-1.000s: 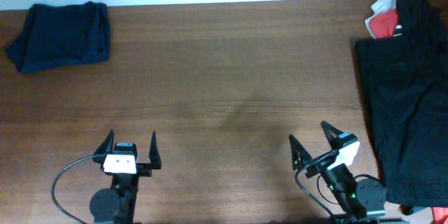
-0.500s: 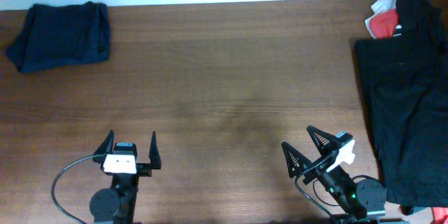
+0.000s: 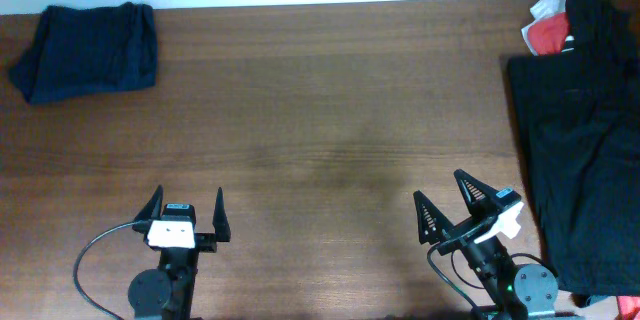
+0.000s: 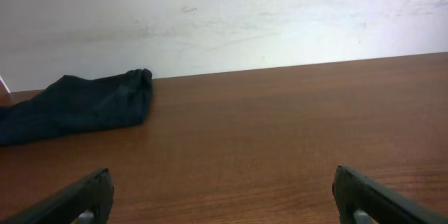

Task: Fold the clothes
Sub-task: 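Reach the right gripper to the black shorts on the right pile and grasp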

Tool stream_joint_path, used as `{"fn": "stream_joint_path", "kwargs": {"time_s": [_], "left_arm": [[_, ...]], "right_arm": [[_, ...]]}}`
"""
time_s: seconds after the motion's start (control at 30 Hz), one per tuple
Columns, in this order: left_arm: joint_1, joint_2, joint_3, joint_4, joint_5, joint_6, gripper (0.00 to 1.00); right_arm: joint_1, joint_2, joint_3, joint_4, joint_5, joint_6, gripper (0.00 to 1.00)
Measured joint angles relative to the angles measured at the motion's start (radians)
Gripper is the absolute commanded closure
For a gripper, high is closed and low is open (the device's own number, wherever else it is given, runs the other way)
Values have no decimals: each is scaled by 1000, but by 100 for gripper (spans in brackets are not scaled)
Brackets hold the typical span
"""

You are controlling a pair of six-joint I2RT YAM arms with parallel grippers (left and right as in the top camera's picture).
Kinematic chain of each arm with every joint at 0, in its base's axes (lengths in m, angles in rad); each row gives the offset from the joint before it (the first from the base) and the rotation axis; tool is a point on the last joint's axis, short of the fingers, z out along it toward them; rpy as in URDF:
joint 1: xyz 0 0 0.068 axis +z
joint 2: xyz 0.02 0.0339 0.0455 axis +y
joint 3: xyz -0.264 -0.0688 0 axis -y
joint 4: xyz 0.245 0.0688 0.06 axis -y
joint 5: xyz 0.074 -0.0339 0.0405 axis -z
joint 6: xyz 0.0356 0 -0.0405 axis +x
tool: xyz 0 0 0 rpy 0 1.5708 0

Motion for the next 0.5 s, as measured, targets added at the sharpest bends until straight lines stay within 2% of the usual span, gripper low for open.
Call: {"fn": "stream_joint_path", "kwargs": {"time_s": [0.23,0.3,0.37,0.43,0.5], "left_arm": [[0,0,0,0,0,0,1],[0,0,0,0,0,0,1],[0,0,0,0,0,0,1],[0,1,0,-1,-1,0,1],[0,2,0,-2,-2,0,1]], "right_arm": [[0,0,1,20,116,-1,1],[0,0,27,20,204,-39,1],[0,16,93,16,376,-99,1],[0,93,190,27,553,-171,1],[0,295,270,56,655,-200,1]]}}
